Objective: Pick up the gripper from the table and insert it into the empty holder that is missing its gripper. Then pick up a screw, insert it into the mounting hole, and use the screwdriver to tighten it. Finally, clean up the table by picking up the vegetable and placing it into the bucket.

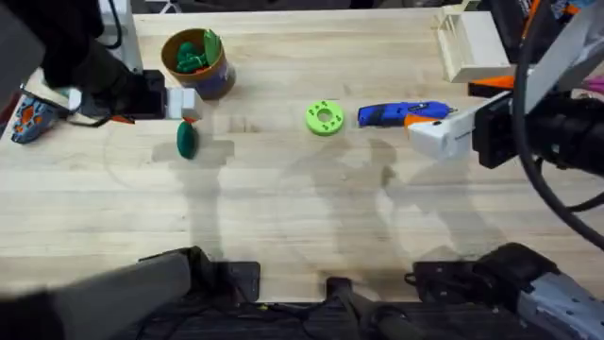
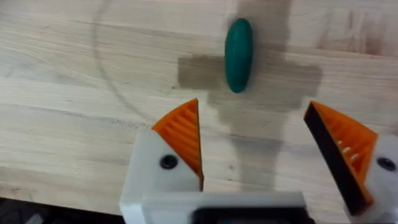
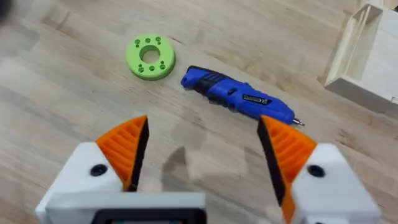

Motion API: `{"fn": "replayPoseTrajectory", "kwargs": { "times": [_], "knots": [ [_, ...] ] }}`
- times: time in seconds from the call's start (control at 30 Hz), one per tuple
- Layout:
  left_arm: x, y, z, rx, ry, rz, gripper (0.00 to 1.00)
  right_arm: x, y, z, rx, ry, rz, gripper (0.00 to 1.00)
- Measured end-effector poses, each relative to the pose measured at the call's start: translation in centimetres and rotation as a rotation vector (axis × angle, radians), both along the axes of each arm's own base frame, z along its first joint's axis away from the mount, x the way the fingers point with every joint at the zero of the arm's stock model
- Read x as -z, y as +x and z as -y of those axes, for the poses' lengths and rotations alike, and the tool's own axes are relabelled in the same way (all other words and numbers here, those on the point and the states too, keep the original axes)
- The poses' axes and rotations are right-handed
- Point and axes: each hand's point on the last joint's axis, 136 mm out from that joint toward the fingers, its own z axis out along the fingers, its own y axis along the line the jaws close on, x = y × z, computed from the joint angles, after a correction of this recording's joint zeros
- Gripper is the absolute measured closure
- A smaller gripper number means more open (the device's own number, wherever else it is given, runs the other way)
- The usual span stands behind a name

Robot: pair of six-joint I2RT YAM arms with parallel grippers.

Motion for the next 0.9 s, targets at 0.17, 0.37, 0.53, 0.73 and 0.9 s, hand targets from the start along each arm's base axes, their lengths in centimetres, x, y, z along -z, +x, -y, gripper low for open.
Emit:
{"fn": "replayPoseTrajectory", "kwargs": {
  "times": [0.17, 0.37, 0.53, 0.73, 0.9],
  "knots": [
    [1.9, 2.0, -0.9, -0.006, -0.045, -0.093, 0.015, 0.0, 0.0, 0.0, 0.0, 0.0, 0.0, 0.012],
    [5.2, 2.9, -1.1, 0.037, -0.089, -0.196, 0.015, 0.0, 0.0, 0.0, 0.0, 0.0, 0.0, 0.012],
    [7.9, 3.0, -1.2, 0.053, -0.108, -0.271, 0.01, 0.0, 0.0, 0.0, 0.0, 0.0, 0.0, 0.013],
    [9.1, 3.6, -1.8, 0.055, -0.08, -0.282, 0.011, 0.0, 0.0, 0.0, 0.0, 0.0, 0.0, 0.012],
    [10.1, 3.5, -2.0, 0.054, -0.076, -0.307, 0.01, 0.0, 0.0, 0.0, 0.0, 0.0, 0.0, 0.012]
  ]
}}
